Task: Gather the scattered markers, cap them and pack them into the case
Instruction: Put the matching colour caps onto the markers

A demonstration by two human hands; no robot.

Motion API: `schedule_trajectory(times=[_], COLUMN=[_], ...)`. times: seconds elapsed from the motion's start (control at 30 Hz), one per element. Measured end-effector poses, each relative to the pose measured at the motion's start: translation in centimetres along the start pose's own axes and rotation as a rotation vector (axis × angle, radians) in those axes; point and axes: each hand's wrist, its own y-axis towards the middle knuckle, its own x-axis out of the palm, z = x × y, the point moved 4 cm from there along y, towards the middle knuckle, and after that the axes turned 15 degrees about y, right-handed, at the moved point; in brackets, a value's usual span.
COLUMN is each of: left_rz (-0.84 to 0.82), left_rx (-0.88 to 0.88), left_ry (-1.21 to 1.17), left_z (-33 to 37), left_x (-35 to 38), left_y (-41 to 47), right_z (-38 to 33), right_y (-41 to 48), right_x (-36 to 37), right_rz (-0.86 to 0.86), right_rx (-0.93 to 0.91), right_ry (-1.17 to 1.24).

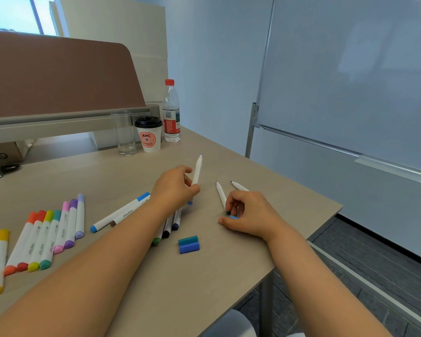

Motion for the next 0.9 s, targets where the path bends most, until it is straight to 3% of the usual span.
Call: schedule_trajectory(times=[0.23,0.57,0.77,0.9], left_rz=[-0.025,-0.163,-0.058,0.040], left_rx=[-0.073,-0.081,0.020,0.141], left_ry=[-0.199,-0.469,-0.364,-0.052], left_z=[-0.2,0.0,-0.2,0.5], left_x=[0.1,0.7,0.4,-0.1], left_y=[-0.1,-0.3,-0.2,-0.5], right_z=[-0.4,0.1,0.9,0.8], right_y=[-0.3,0.3,0.3,0.4], right_x=[0.4,-0.6,-0.6,-1.4], right_rz=[-0.077,0.084,0.078,0.287], right_rx=[0.002,0.048,0.123,0.058], right_ry=[0.137,0.051,0.014,0.276])
